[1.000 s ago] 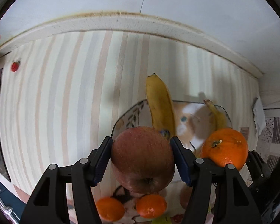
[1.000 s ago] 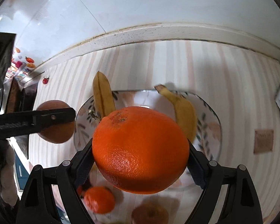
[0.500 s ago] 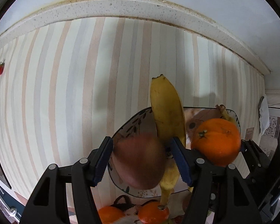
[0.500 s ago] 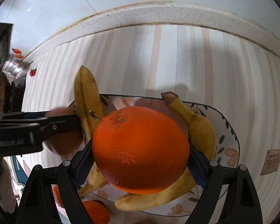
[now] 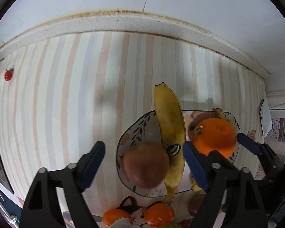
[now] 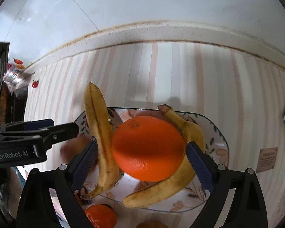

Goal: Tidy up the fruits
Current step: 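Grasp a tangerine with the left tool while the right tool grasps a dark red apple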

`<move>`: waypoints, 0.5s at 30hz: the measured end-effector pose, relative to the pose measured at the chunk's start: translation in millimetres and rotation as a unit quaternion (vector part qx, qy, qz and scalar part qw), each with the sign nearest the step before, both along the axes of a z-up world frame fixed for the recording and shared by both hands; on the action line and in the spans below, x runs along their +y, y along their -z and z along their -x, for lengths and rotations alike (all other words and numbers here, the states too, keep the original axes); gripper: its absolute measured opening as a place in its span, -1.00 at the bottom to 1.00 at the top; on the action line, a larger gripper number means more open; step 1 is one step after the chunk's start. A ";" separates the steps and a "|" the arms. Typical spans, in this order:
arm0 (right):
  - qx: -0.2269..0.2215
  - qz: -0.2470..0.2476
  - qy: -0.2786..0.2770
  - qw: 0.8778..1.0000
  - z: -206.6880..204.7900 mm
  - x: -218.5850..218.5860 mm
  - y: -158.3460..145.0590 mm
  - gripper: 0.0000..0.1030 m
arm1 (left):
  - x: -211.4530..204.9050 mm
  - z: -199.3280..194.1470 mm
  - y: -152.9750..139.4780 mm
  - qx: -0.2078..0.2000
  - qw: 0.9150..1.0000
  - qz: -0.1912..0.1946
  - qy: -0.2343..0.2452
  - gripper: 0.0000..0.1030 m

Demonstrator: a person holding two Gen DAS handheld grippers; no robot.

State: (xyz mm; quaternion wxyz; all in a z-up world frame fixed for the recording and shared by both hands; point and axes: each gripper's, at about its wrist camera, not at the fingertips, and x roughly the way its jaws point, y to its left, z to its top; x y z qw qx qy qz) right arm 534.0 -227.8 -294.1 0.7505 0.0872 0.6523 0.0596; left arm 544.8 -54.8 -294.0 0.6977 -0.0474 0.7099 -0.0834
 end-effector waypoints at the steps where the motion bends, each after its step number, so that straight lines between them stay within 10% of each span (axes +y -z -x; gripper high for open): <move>1: -0.004 0.005 0.001 1.000 4.0 -2.9 -5.4 0.87 | 0.1 3.1 -4.7 -0.009 1.000 -0.004 0.004 0.71; 15: -0.001 0.034 0.023 0.999 69.6 -21.0 -48.7 0.87 | 2.7 63.8 -59.3 -0.073 0.997 -0.021 0.007 0.71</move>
